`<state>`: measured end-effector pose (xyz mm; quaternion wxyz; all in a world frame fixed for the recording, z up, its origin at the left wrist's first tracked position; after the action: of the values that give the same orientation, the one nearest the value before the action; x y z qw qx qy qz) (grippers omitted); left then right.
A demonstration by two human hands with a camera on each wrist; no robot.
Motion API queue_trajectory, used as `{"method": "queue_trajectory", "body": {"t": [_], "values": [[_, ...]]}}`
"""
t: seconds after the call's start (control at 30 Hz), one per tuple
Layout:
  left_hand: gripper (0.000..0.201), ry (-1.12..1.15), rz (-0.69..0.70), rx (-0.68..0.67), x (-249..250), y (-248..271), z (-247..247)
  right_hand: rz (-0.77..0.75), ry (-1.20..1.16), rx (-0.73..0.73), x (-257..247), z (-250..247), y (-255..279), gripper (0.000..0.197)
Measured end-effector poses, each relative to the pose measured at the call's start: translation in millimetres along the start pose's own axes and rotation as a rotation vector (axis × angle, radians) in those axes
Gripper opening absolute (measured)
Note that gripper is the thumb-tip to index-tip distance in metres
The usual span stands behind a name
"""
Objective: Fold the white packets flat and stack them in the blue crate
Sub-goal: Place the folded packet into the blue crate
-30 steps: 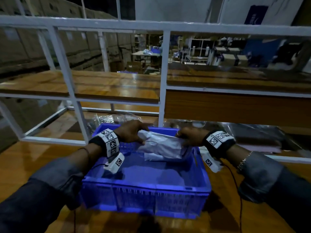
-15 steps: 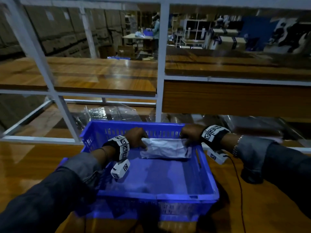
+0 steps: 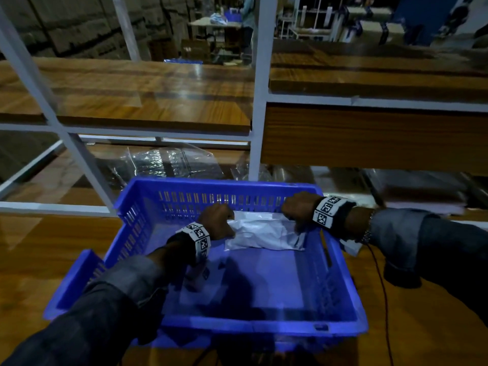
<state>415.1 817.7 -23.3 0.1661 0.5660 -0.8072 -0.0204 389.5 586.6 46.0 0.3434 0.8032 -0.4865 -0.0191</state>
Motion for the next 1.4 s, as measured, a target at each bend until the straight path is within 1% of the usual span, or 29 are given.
{"method": "queue_trajectory", "body": {"t": [0.07, 0.13, 0.2, 0.33, 0.43, 0.5, 0.57, 0.63, 0.73, 0.8, 0.87, 0.97, 1.07, 1.13, 1.2, 1.27, 1.33, 1.4], "values": [[0.039, 0.000, 0.004, 0.022, -0.4, -1.3, 0.6, 0.007, 0.033, -0.023, -0.2, -1.5, 1.2, 0.063], [0.042, -0.022, 0.000, 0.034, 0.3, -1.1, 0.9, 0.020, 0.052, -0.024, 0.9, -2.1, 2.3, 0.068], [0.050, -0.085, 0.005, 0.029, 1.1, -0.2, 0.4, 0.036, 0.042, -0.014, 2.9, -0.9, 1.8, 0.073], [0.073, -0.247, 0.046, 0.026, 8.1, 6.6, -7.9, 0.055, -0.034, -0.012, 7.4, -1.8, 1.1, 0.079], [0.083, -0.301, 0.055, 0.043, 15.8, 15.0, -16.2, 0.086, -0.076, -0.001, 7.7, -4.0, 5.0, 0.084], [0.087, -0.338, 0.065, 0.051, 20.6, 20.9, -22.8, 0.095, -0.134, 0.015, 8.8, -4.3, 7.5, 0.081], [0.084, -0.369, 0.068, 0.050, 24.5, 26.2, -32.3, 0.100, -0.205, 0.048, 11.8, -5.7, 12.6, 0.073], [0.075, -0.380, 0.053, 0.046, 27.2, 31.8, -43.9, 0.099, -0.293, 0.089, 16.6, -8.1, 20.3, 0.062], [0.065, -0.377, 0.027, 0.059, 29.4, 41.8, -59.0, 0.060, -0.428, 0.150, 22.8, -13.8, 38.2, 0.048], [0.060, -0.388, 0.018, 0.083, 32.6, 48.7, -66.2, 0.034, -0.505, 0.189, 27.2, -18.3, 50.5, 0.037], [0.055, -0.384, 0.018, 0.115, 38.8, 57.5, -74.9, 0.033, -0.539, 0.241, 29.6, -23.7, 67.0, 0.031], [0.043, -0.322, 0.044, 0.166, 52.6, 73.2, -91.7, -0.006, -0.540, 0.300, 27.3, -32.3, 98.3, 0.031], [0.039, -0.223, 0.089, 0.226, 69.9, 91.0, -109.4, -0.022, -0.572, 0.337, 27.2, -33.8, 131.4, 0.031], [0.038, -0.172, 0.118, 0.283, 83.7, 107.0, -121.3, -0.008, -0.604, 0.392, 30.0, -29.4, 152.9, 0.030], [0.037, -0.098, 0.189, 0.327, 99.3, 127.4, -128.6, -0.025, -0.612, 0.452, 28.9, -22.6, 172.6, 0.030], [0.038, -0.013, 0.299, 0.375, 116.8, 151.4, -126.9, -0.067, -0.647, 0.492, 22.8, -9.8, 193.2, 0.031], [0.040, 0.081, 0.388, 0.413, 135.1, 174.7, -116.9, -0.075, -0.697, 0.520, 16.5, 10.4, 213.9, 0.033], [0.039, 0.174, 0.438, 0.420, 153.7, 194.9, -100.4, -0.086, -0.771, 0.559, 8.4, 34.7, 232.3, 0.034]]}}
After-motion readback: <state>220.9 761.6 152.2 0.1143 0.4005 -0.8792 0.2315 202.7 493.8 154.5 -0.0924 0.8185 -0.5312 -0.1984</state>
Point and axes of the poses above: each hand's wrist, its own y-axis away from the middle knuckle, its own z-axis out of the palm, x = y × z, the point moved 4 cm from there along -y, towards the middle knuckle, and after that the axes turned 6 degrees about -x, right-handed, at the moved point
